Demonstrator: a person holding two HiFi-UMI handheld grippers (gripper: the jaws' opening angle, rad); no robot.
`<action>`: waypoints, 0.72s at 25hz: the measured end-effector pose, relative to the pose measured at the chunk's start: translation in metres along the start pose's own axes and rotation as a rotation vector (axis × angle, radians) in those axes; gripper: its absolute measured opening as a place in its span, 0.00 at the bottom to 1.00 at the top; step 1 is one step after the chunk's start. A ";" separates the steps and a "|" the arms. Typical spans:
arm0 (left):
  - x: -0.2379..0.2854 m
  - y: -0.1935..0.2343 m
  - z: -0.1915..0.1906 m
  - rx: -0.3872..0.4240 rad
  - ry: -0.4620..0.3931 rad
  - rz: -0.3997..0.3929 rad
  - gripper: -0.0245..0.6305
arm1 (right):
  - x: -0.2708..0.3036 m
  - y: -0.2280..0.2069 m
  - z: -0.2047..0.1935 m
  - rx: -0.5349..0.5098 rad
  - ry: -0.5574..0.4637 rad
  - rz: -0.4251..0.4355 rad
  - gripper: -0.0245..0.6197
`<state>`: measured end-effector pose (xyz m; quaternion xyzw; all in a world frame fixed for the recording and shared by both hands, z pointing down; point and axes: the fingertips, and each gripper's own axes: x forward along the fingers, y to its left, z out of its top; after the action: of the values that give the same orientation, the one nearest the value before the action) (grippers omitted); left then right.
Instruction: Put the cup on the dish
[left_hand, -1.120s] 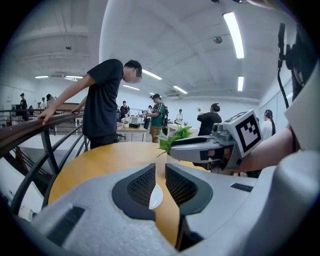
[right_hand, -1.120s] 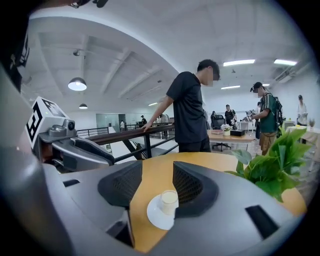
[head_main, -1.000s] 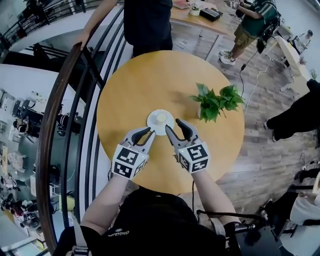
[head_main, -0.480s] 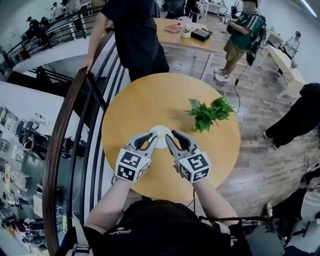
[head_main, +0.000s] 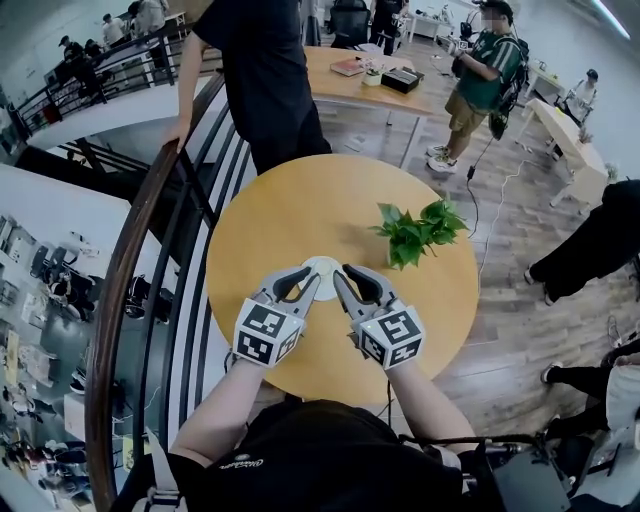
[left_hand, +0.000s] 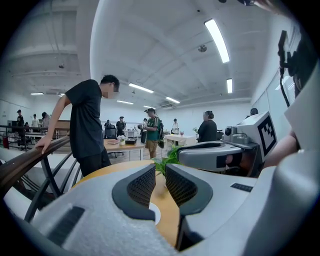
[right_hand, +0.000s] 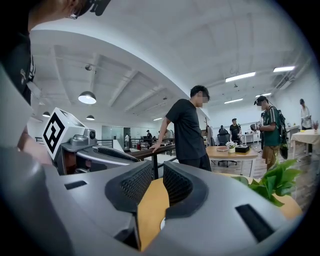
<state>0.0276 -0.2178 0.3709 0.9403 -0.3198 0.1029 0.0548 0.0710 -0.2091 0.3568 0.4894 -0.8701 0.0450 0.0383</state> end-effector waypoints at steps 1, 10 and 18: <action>-0.001 -0.001 0.000 -0.001 -0.002 -0.002 0.14 | 0.000 0.001 0.000 0.000 -0.001 0.000 0.15; -0.003 -0.001 0.001 -0.024 -0.011 -0.004 0.14 | 0.000 0.003 -0.002 -0.008 0.011 0.010 0.13; 0.002 -0.002 -0.007 -0.029 0.002 0.000 0.14 | -0.001 -0.002 -0.010 0.004 0.029 0.007 0.13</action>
<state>0.0297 -0.2162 0.3785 0.9392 -0.3214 0.0992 0.0686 0.0737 -0.2085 0.3669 0.4859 -0.8709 0.0538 0.0495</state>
